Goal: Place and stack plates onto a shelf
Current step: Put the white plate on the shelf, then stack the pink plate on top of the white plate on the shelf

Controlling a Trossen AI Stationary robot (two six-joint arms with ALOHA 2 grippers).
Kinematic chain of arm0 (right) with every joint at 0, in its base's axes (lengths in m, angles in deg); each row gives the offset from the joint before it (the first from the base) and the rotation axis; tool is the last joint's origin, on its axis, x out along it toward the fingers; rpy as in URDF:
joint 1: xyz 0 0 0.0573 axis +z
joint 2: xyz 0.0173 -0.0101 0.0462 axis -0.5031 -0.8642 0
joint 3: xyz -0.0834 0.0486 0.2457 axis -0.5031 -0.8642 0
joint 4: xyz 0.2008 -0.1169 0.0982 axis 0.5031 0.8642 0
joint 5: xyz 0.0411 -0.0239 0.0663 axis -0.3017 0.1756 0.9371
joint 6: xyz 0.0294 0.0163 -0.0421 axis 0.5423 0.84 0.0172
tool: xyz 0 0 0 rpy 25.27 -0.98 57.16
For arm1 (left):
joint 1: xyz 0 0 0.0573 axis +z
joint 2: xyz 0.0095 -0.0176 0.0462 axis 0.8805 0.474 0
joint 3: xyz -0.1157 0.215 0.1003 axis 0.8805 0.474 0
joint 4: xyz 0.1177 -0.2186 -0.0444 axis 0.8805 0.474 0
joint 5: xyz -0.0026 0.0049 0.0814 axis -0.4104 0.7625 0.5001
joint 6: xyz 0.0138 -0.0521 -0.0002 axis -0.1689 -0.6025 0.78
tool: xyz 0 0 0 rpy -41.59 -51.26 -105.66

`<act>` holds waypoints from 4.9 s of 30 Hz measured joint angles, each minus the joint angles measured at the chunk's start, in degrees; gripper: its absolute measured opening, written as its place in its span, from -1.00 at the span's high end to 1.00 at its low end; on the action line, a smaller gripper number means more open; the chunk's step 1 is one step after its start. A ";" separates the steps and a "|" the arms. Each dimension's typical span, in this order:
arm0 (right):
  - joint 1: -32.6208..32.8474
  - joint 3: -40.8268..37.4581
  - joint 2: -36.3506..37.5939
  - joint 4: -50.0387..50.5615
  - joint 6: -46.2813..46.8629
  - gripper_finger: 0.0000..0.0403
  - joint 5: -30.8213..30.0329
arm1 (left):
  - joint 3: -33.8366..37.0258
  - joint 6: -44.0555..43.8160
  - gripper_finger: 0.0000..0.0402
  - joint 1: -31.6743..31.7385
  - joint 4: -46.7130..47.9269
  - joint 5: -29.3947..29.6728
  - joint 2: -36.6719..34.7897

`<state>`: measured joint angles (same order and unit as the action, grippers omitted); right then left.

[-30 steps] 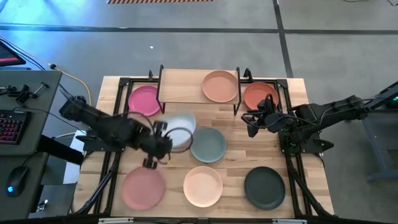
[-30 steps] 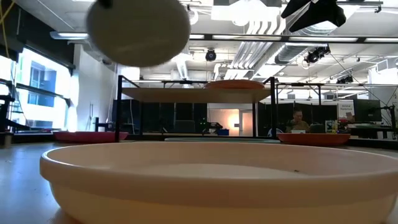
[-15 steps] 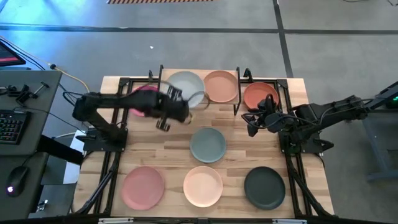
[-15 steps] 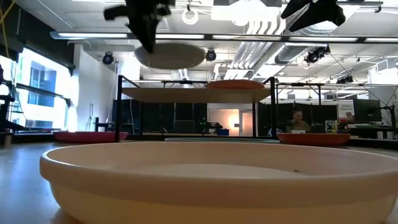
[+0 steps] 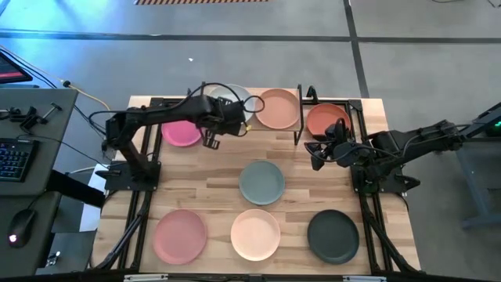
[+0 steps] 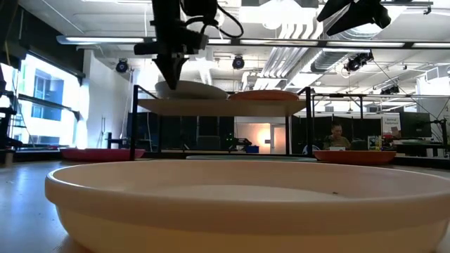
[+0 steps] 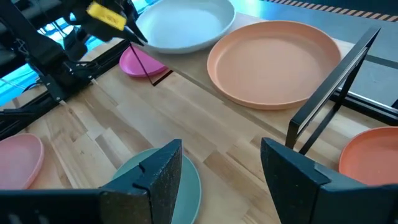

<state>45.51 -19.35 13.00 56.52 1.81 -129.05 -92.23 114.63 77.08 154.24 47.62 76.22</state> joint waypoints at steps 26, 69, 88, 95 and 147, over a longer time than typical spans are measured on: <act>-0.02 0.00 -0.02 -0.34 0.24 0.01 0.01 | -1.78 -3.59 0.26 -0.11 0.91 -2.21 -1.78; -23.19 6.45 -2.49 -3.90 7.58 0.01 7.85 | 20.00 -59.99 0.22 11.44 2.65 -1.39 -41.46; -23.19 6.40 -3.19 -0.74 0.87 0.01 12.37 | 39.60 -73.97 0.55 0.98 -2.38 -15.31 -50.08; -23.19 6.40 -3.19 2.79 1.42 0.01 11.92 | 39.70 -67.57 0.55 -0.35 -1.05 -23.29 -39.93; -23.19 6.40 -3.23 3.06 4.08 0.01 9.99 | 60.84 -115.07 0.96 -3.21 -22.85 21.56 -34.74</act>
<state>22.32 -12.94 9.77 59.58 5.89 -119.06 -31.39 -0.43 73.88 131.39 69.18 41.49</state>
